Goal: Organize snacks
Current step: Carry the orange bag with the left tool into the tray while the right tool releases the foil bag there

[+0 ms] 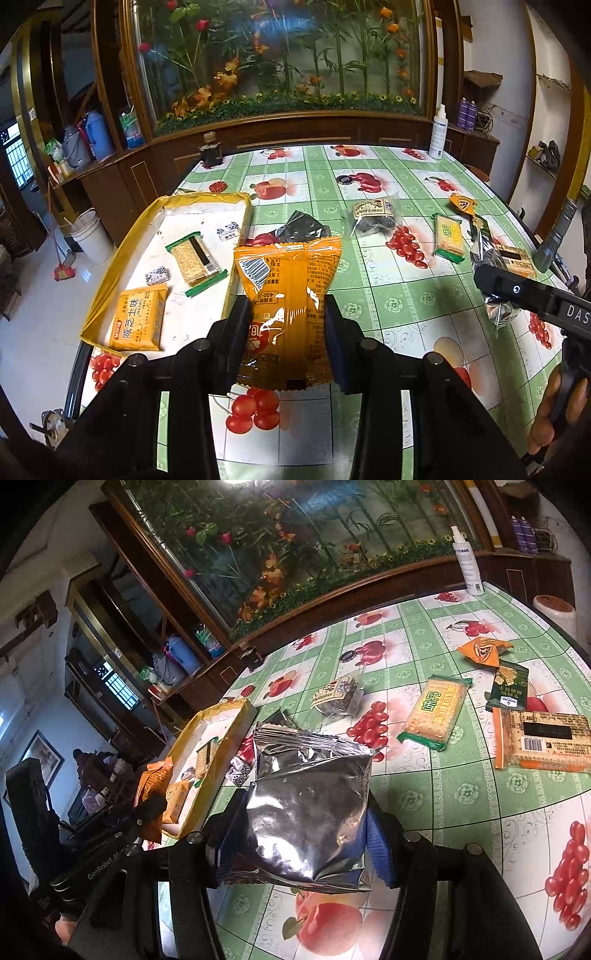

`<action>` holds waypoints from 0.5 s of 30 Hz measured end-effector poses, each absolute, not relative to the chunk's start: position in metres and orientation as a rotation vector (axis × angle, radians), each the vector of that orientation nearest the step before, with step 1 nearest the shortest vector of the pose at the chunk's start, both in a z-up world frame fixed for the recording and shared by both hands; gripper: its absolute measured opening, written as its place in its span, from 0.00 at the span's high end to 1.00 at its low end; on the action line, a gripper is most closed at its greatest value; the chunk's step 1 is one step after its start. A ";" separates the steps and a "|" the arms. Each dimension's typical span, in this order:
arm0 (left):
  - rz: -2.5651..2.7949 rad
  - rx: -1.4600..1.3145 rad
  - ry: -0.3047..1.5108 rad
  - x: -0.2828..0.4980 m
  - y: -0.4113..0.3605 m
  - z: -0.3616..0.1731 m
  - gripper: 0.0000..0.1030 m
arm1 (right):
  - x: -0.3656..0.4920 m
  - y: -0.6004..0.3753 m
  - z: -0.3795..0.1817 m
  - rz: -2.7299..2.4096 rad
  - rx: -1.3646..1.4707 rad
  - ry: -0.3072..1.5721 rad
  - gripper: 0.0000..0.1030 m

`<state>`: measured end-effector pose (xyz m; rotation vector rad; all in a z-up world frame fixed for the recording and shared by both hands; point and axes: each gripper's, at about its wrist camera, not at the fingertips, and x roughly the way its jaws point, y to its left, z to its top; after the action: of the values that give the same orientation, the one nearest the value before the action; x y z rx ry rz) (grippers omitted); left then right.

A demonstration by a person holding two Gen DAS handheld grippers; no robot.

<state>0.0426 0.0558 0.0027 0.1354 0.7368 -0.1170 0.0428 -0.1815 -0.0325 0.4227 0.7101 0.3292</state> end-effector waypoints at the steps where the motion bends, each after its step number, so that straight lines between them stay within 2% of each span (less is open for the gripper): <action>1: -0.113 0.131 0.738 0.043 0.059 0.003 0.65 | 0.042 -0.180 -0.032 0.328 0.421 0.710 0.41; 15: -0.067 0.069 0.734 0.043 0.089 0.005 0.65 | 0.045 -0.146 -0.025 0.378 0.377 0.720 0.42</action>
<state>0.0434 0.0889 0.0046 0.0691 0.7335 -0.0666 0.0453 -0.1458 -0.0255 0.3773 0.7199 0.3775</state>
